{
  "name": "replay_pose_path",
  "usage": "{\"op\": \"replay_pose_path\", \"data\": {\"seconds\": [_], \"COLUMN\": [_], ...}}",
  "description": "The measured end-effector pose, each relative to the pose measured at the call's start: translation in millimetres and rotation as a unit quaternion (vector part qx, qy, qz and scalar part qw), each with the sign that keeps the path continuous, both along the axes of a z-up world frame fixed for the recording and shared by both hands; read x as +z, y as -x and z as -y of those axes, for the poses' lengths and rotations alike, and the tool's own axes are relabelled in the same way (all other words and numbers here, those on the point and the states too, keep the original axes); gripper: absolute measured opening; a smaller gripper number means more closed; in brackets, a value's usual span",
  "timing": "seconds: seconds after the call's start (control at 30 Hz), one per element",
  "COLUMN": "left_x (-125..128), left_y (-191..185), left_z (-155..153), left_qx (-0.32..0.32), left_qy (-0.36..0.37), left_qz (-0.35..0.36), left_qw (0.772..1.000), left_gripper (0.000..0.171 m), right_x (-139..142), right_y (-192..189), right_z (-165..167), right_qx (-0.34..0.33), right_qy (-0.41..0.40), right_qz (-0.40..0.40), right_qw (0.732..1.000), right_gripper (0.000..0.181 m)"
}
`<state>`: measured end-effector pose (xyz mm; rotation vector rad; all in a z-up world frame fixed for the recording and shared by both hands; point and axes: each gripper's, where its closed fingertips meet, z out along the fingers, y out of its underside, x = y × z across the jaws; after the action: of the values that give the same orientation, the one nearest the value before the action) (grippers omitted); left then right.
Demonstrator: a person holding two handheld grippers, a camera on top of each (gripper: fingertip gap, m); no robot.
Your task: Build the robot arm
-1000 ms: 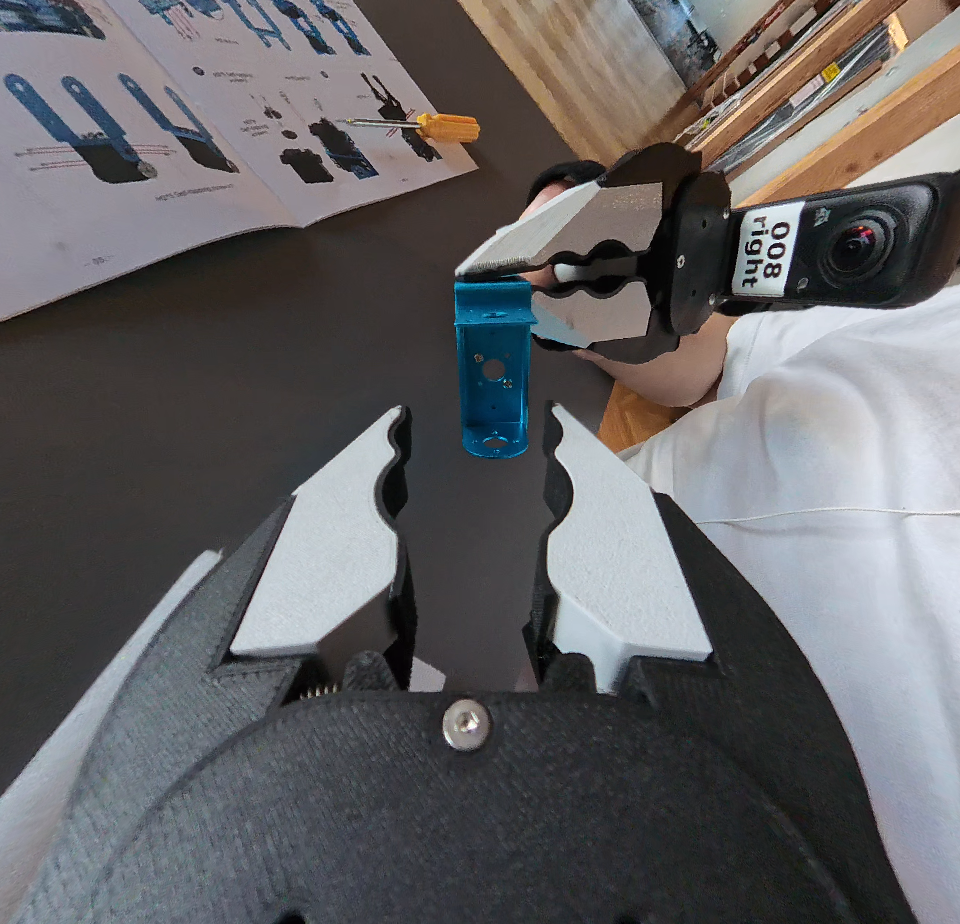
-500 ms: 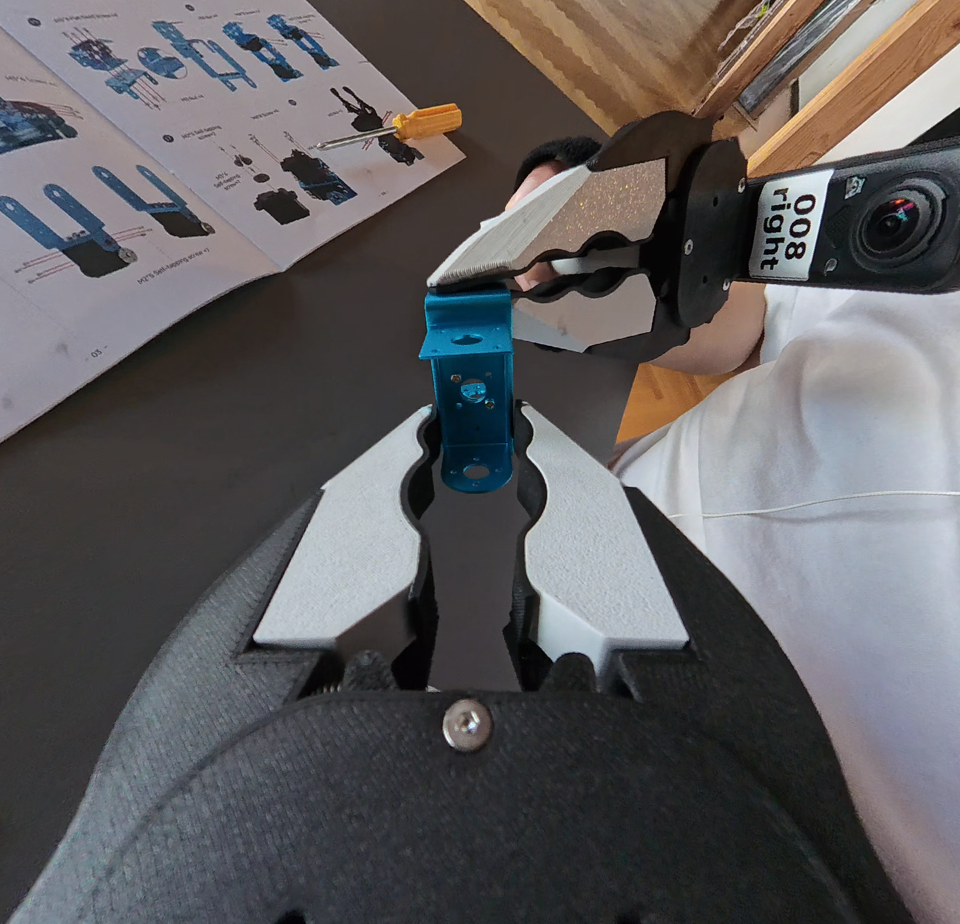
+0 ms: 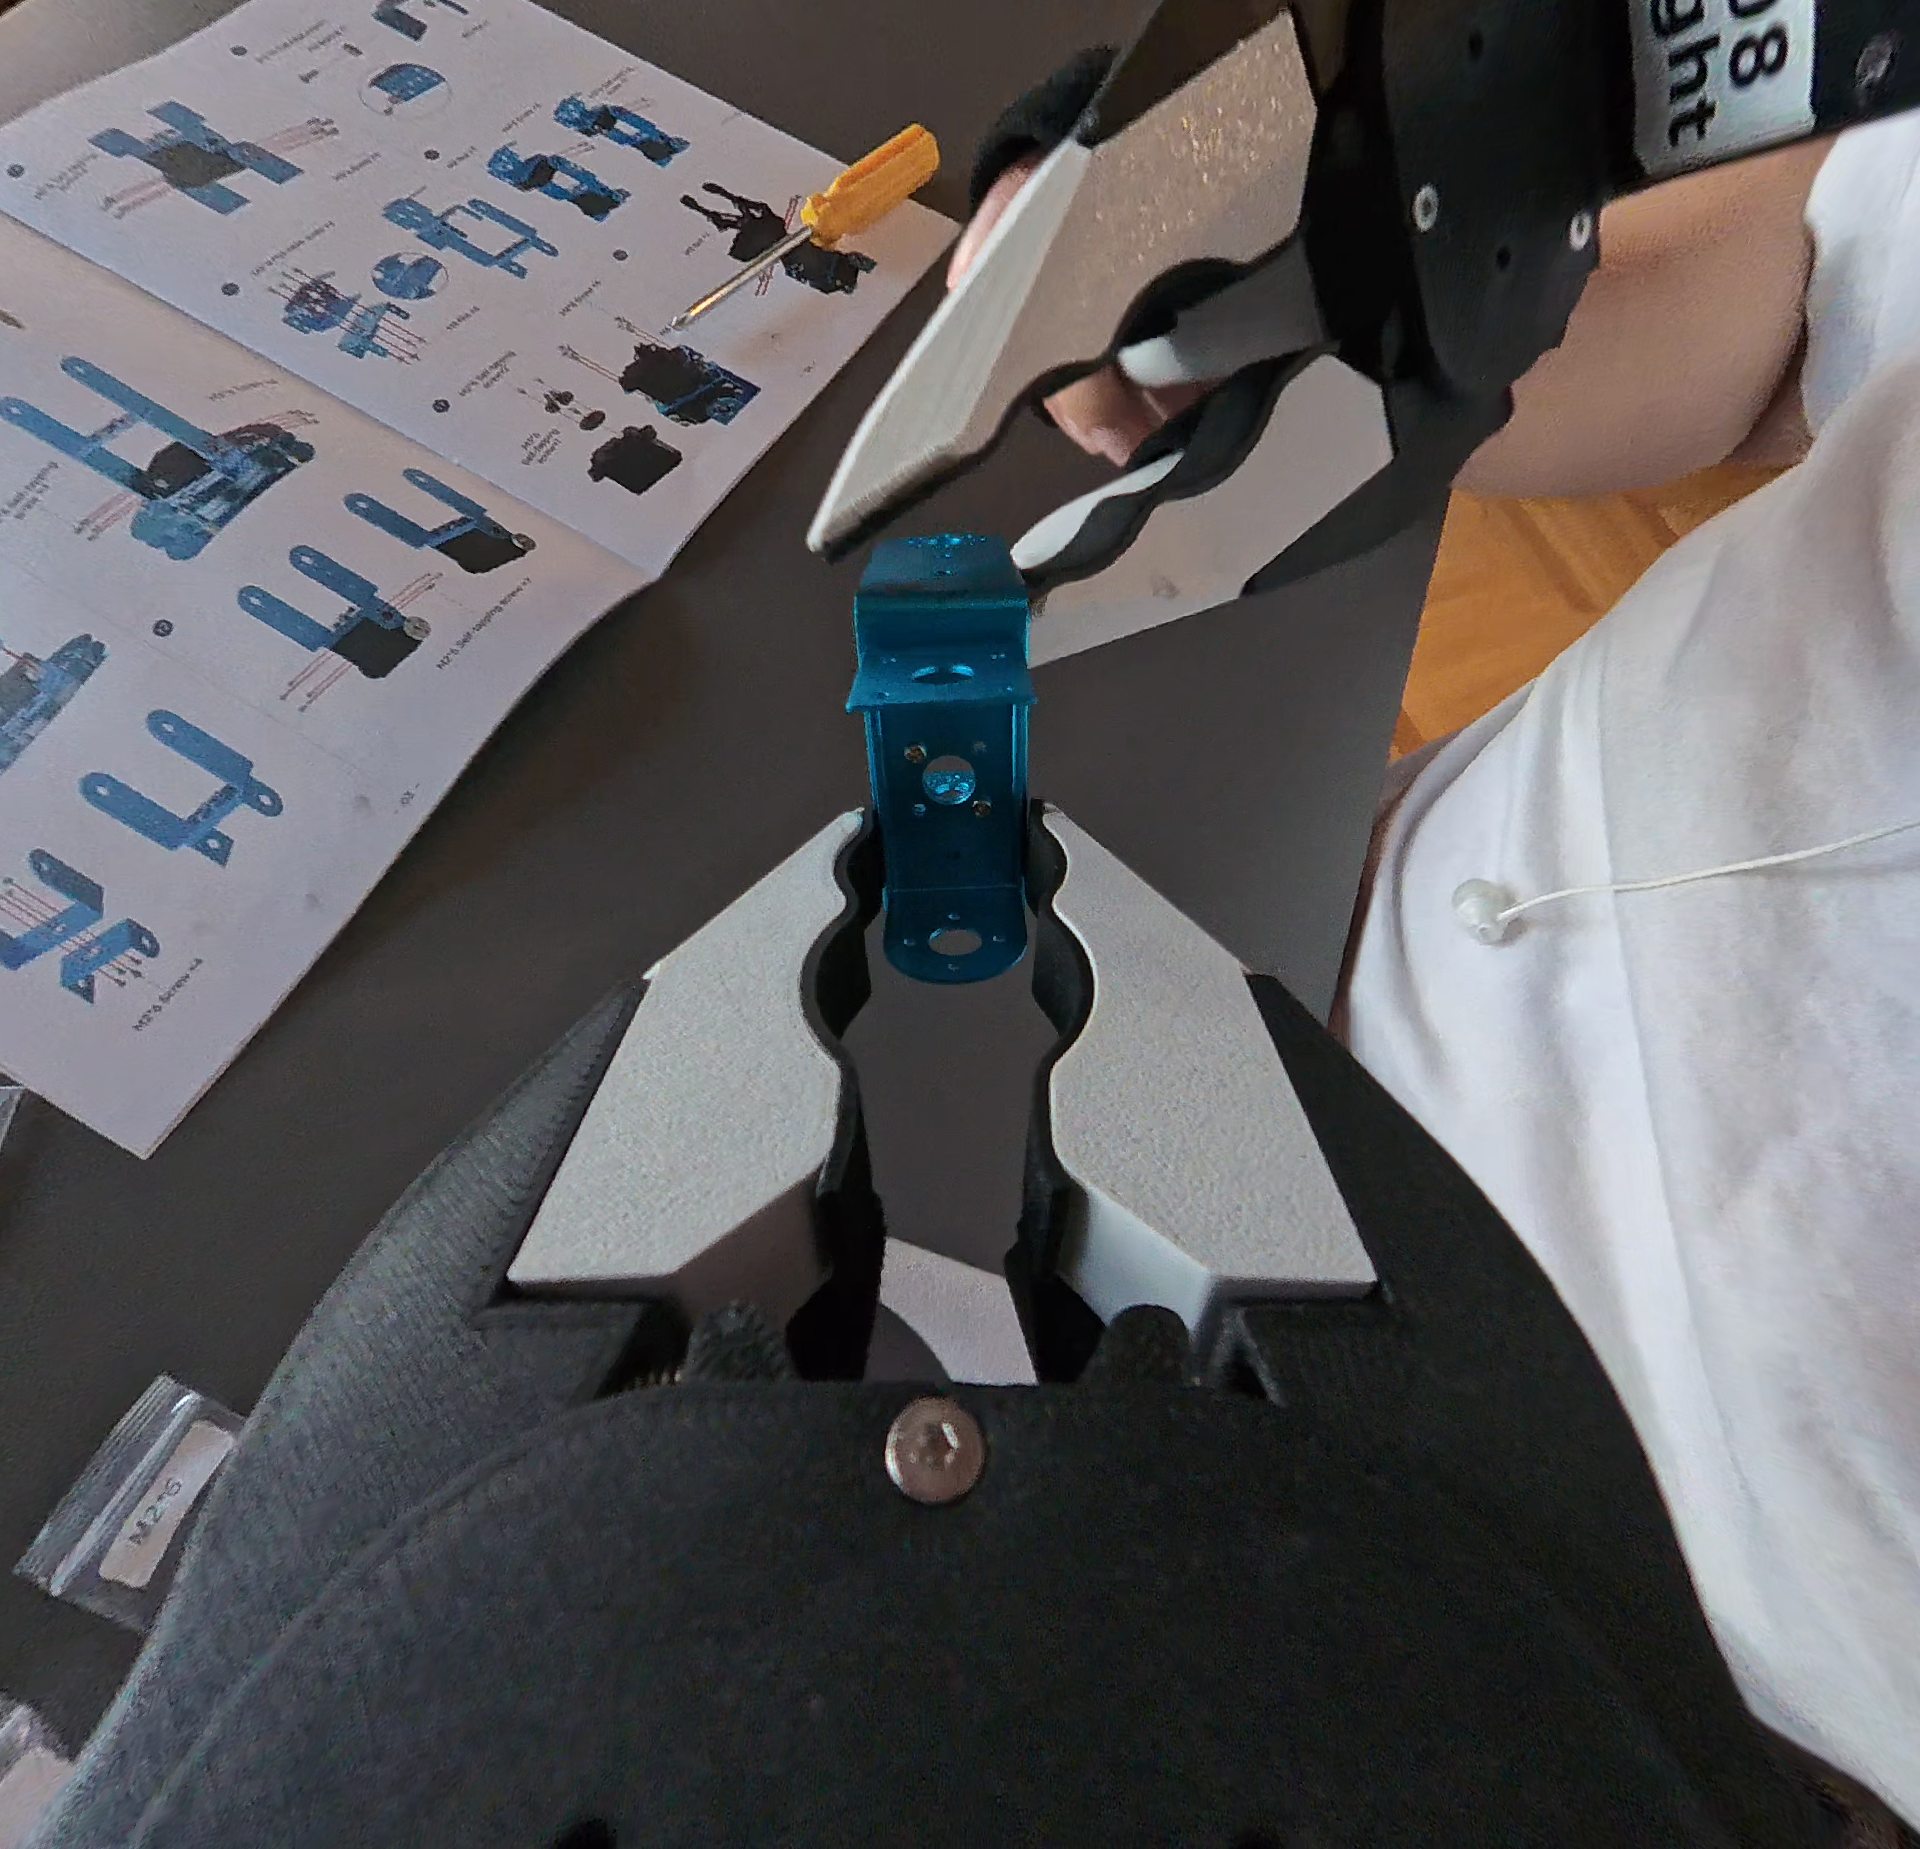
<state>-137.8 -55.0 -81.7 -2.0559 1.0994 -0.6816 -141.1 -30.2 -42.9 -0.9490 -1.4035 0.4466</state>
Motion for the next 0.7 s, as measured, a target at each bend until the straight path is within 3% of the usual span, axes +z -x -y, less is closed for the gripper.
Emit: {"op": "replay_pose_path", "data": {"seconds": [0.13, 0.4, 0.7], "left_x": [-17.0, -42.6, -50.1], "left_y": [1.4, -1.2, -5.0], "left_z": [0.4, 4.9, 13.0], "left_qx": [-0.016, -0.057, -0.09], "left_qy": [-0.007, -0.046, -0.092], "left_qz": [-0.028, -0.076, -0.109], "left_qw": [0.999, 0.994, 0.986], "left_gripper": [0.026, 0.026, 0.026], "right_x": [-18.2, -45.1, -63.3], "right_y": [1.4, -3.6, -11.6], "right_z": [6.1, 11.6, 25.0], "right_qx": [0.038, 0.065, 0.112], "right_qy": [0.023, 0.075, 0.138], "right_qz": [0.054, 0.087, 0.125], "right_qw": [0.998, 0.991, 0.976], "right_gripper": [0.019, 0.03, 0.035]}}
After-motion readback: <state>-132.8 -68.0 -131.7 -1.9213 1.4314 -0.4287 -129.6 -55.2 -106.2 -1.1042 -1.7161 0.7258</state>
